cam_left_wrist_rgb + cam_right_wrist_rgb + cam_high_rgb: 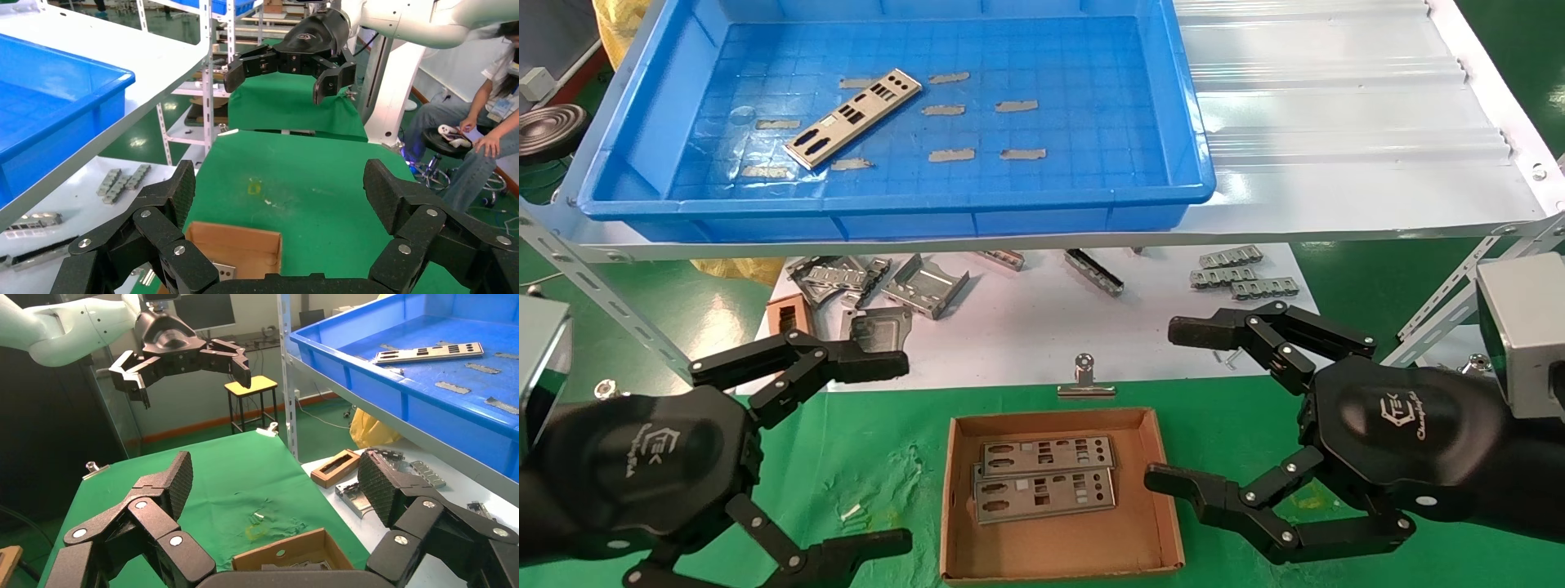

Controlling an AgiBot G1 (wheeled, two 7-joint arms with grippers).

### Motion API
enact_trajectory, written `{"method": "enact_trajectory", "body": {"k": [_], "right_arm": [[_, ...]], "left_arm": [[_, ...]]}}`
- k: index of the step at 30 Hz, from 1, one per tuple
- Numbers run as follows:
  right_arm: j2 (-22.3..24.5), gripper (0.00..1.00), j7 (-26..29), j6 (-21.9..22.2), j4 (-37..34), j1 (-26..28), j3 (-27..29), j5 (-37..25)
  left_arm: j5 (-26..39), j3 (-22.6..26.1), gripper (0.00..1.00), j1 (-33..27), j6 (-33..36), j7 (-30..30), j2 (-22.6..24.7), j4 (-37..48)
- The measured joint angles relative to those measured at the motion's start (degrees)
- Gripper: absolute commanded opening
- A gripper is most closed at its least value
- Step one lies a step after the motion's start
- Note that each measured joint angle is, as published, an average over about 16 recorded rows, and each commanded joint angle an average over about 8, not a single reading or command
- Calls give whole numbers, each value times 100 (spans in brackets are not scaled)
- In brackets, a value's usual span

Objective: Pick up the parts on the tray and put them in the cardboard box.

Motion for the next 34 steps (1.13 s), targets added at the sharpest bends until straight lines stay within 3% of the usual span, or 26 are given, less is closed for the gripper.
{"method": "enact_trajectory", "body": {"k": [34], "right_arm": [[0, 100, 0, 0, 0, 0, 0, 0]], "left_arm": [[0, 0, 100, 0, 0, 0, 0, 0]]}}
